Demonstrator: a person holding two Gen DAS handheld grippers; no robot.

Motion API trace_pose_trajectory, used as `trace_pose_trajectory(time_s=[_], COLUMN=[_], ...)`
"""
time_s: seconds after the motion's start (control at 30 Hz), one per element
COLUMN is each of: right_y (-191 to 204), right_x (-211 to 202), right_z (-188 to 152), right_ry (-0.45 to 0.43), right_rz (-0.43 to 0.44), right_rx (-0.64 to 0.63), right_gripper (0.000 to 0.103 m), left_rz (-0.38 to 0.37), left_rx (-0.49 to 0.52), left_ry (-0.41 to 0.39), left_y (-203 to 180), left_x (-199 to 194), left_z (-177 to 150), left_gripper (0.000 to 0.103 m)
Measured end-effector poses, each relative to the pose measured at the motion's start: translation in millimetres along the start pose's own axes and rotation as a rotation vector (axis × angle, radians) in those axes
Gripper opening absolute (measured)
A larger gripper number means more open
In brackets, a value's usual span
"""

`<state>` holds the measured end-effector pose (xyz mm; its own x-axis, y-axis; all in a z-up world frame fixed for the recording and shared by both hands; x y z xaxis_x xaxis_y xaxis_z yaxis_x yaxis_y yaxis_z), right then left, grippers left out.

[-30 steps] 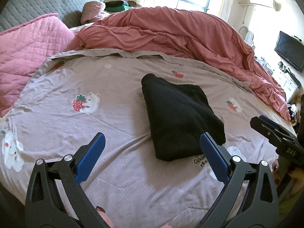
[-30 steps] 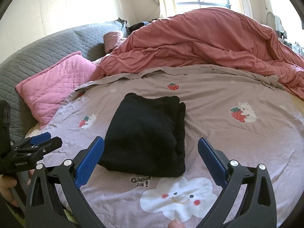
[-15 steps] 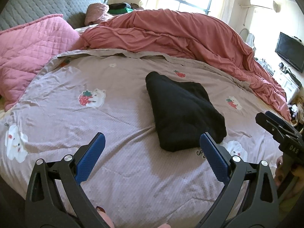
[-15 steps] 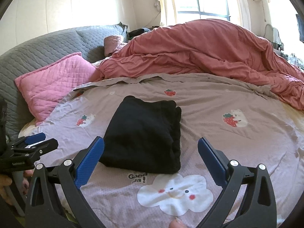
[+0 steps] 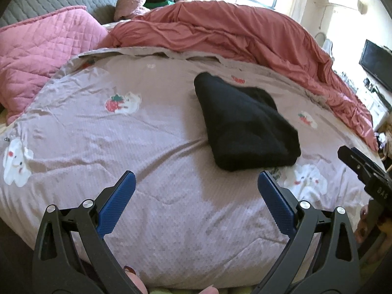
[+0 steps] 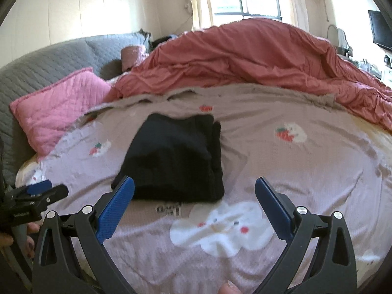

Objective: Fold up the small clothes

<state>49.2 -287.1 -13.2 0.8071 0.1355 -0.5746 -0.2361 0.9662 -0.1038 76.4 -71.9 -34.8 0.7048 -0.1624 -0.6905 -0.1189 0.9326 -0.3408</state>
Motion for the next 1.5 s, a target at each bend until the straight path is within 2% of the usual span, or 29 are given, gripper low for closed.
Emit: trace_pose_trajectory(time_s=[0.17,0.73,1.5], right_y=[9.2,18.6,15.4], right_x=[11.8,22.0,26.8], right_z=[-20.1,-24.3,-29.2], right_ry=[0.063,0.088,0.110], right_rz=[0.011,0.030,0.025], right_rx=[0.005,0.007,0.015], right_gripper=[0.098,0.098,0.098], left_rz=[0.010,0.063,0.070], left_rx=[-0.005,-0.009,-0.004], left_ry=[0.041,0.060,0.064], left_y=[3.5,11.9,12.5], left_x=[10.8,19.5,19.6], left_z=[-12.5,-16.2,-18.5], left_gripper=[0.093,0.093,0.093])
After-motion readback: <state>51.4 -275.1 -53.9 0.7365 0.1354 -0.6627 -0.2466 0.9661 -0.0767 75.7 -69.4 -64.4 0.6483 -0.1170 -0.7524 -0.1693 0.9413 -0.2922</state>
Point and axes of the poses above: each gripper's, at about its wrist camera, not at the fingertips, and x roughly the way its jaws point, y to its left, z to its top, the point moved 7 cm from there along x, roughly the way its jaws point, and after that the axes turned 15 degrees about -x, right-handed, at the moved point
